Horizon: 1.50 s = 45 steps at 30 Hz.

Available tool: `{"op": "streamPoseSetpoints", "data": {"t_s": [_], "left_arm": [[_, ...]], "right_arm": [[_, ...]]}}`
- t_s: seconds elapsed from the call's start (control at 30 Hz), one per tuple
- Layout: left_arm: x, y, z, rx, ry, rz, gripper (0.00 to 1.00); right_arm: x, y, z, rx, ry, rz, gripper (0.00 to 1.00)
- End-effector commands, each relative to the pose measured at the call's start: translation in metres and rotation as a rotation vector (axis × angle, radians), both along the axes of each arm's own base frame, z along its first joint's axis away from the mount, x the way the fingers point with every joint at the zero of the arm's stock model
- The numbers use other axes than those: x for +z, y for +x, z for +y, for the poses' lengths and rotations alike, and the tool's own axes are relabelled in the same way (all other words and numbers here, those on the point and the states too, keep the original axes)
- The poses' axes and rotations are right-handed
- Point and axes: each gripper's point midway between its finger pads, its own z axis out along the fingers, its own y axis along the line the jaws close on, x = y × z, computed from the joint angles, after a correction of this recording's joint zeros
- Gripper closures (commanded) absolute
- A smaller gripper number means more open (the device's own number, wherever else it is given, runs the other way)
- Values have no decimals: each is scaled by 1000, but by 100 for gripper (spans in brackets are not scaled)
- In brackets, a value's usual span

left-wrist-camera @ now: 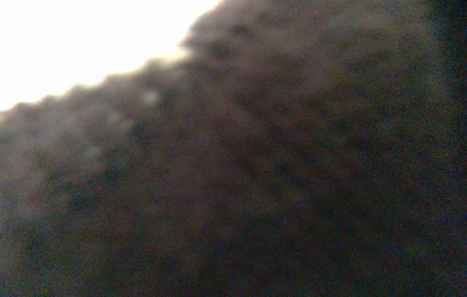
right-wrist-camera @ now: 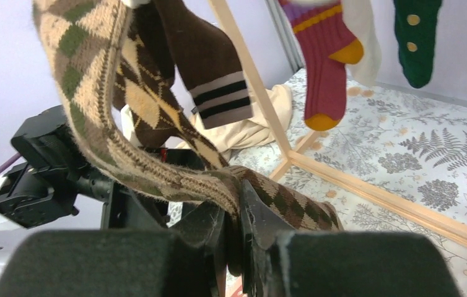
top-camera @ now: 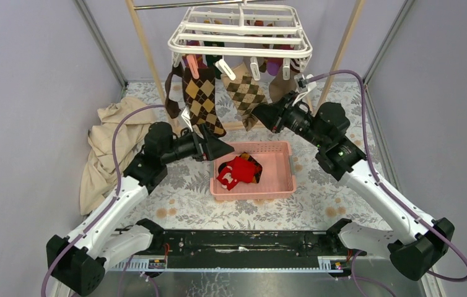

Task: Remove the socks clipped to the hanger
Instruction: Remove the sock from the hanger.

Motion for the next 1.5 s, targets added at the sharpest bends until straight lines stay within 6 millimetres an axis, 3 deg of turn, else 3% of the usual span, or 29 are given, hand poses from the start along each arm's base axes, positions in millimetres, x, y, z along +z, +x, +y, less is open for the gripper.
{"op": "streamPoseSetpoints", "data": {"t_s": [0.0, 0.43, 0.7, 0.93, 1.1, 1.47], "left_arm": [[19, -5, 4, 7, 3, -53, 1], [56, -31, 9, -36, -86, -233, 1], [48, -30, 10, -5, -55, -276, 1], [54, -36, -1, -34, -69, -335, 1], [46, -36, -4, -29, -36, -368, 1], [31, -11, -11, 66, 83, -403, 1]], "right_arm": [[28, -28, 3, 112, 24, 2, 87], [32, -61, 20, 313, 173, 174, 88], [36, -66, 29, 389, 259, 245, 90], [34, -59, 32, 376, 283, 278, 92], [33, -55, 35, 372, 287, 296, 92], [39, -61, 36, 400, 294, 304, 93]]}}
